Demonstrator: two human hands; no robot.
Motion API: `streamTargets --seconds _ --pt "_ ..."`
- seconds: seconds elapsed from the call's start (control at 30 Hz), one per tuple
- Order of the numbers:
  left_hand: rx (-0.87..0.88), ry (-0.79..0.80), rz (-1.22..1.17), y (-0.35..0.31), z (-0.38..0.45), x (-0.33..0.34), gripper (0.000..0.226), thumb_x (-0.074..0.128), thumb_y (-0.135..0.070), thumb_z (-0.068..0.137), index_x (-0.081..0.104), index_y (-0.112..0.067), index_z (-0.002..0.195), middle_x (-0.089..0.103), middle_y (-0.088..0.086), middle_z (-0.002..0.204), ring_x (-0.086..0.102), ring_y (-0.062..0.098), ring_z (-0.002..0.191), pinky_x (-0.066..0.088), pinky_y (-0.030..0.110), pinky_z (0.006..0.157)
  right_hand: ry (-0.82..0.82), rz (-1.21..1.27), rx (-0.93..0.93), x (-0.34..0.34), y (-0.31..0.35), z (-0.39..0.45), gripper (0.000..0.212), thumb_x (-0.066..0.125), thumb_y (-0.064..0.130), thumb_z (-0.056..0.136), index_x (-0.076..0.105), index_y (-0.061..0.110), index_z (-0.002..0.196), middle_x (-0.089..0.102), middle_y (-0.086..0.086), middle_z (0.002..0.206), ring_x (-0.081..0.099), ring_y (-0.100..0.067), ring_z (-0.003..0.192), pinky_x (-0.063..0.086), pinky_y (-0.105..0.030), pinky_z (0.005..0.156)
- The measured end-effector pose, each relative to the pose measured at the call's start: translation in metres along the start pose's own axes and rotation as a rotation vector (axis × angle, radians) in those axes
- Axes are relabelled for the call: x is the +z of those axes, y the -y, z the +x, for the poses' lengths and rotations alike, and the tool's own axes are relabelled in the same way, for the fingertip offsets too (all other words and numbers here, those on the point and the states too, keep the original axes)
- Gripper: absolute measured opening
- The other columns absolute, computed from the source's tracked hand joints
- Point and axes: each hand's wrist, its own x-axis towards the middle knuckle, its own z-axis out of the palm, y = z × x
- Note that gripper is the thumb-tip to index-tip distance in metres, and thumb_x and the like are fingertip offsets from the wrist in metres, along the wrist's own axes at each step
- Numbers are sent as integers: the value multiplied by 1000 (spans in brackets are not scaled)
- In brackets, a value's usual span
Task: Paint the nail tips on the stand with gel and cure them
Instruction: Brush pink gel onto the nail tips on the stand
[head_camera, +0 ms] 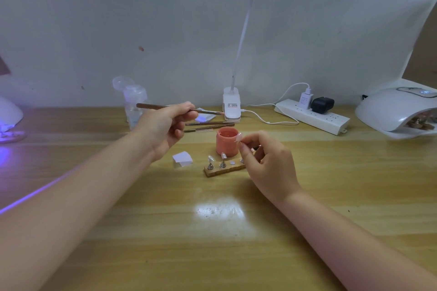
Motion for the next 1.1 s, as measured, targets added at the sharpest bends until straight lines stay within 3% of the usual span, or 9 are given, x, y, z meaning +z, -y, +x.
streamTargets --seconds 0.2,0.33,0.43,0.57,0.63,0.7,0.83,0.93,1.1 --pt "201 34 -72 4 -36 4 4 71 -8 85 73 -11 86 74 6 75 52 4 51 42 14 47 0 50 37 2 3 0 4 69 11 86 68 14 88 62 17 72 50 -15 51 41 -28 54" --pt "489 -14 201 14 -62 -1 9 72 -15 84 76 -22 80 76 2 78 56 6 58 47 17 55 -22 115 84 1 6 0 2 69 16 87 67 16 88 64 17 72 51 -15 52 41 -26 56" --pt "658 -23 348 22 -83 2 7 69 -21 83 73 -27 83 75 -7 79 68 5 70 50 13 58 -25 182 116 2 11 2 4 69 17 88 67 20 87 66 18 73 54 -19 54 48 -37 59" --pt "714 -14 444 31 -93 4 16 64 -27 80 68 -36 92 72 -13 85 71 9 84 54 18 71 -12 211 110 1 18 2 10 68 17 89 65 25 84 65 26 74 48 -15 49 43 -27 54" --pt "774 -6 517 33 -96 0 19 64 -26 81 67 -39 94 72 -15 85 69 6 83 50 12 73 -16 226 101 0 21 3 10 68 17 89 65 26 84 66 25 74 47 -14 47 42 -26 52" --pt "865 1 614 35 -99 -3 17 66 -29 82 67 -39 95 72 -16 87 67 5 83 45 7 75 -21 238 91 -1 23 3 9 68 20 89 65 26 84 67 24 74 47 -16 47 44 -31 49" --pt "955 57 667 37 -101 -6 19 59 -35 85 64 -43 101 71 -14 91 67 10 85 47 13 78 -16 269 92 -1 26 2 7 67 22 90 66 25 84 68 20 73 46 -17 46 46 -39 49" --pt "976 80 663 40 -100 -6 18 59 -33 86 62 -43 101 71 -12 90 66 11 85 47 13 78 -16 291 67 -1 28 2 8 67 23 90 65 26 82 68 18 72 46 -6 45 41 -27 47" --pt "924 54 643 45 -99 -7 15 58 -39 85 62 -41 99 72 -14 87 66 6 86 43 5 77 -14 262 60 1 26 0 10 68 23 89 65 23 80 66 22 71 41 -8 44 36 -18 48"
